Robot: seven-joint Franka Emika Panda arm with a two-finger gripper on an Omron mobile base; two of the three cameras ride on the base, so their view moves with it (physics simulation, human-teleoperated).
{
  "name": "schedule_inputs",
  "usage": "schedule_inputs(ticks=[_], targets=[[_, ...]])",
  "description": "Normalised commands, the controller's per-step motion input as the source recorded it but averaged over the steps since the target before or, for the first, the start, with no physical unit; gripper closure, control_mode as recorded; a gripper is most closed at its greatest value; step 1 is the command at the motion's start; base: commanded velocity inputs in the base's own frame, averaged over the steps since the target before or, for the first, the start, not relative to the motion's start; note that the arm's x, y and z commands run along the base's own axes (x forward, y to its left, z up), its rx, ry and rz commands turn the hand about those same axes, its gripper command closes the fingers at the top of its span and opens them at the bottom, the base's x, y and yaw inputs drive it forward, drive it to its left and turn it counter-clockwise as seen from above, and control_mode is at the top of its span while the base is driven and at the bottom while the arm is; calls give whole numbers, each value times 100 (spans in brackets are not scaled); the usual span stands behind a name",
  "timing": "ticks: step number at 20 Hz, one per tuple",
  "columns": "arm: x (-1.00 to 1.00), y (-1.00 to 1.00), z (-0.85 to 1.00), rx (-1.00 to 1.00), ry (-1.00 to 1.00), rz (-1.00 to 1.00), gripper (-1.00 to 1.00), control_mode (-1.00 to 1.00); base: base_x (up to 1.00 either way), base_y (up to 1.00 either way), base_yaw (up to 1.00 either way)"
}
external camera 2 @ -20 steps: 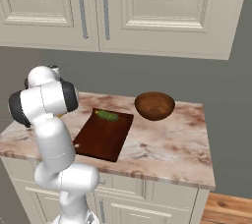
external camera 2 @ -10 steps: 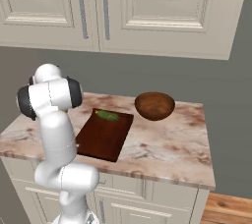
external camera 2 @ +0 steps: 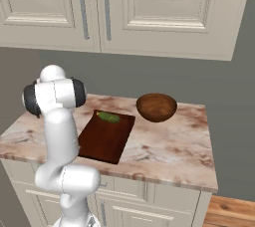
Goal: Place the two vegetables and bowl onto the tray for setting up a vegetable dip station.
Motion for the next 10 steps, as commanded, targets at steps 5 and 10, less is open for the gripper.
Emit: schedule_inputs(ticks=[5,10], targets=[[21,6,-11,0,0,-3,-100,-100,0,0,0],[11,0,-22,0,0,0,-100,-100,0,0,0]])
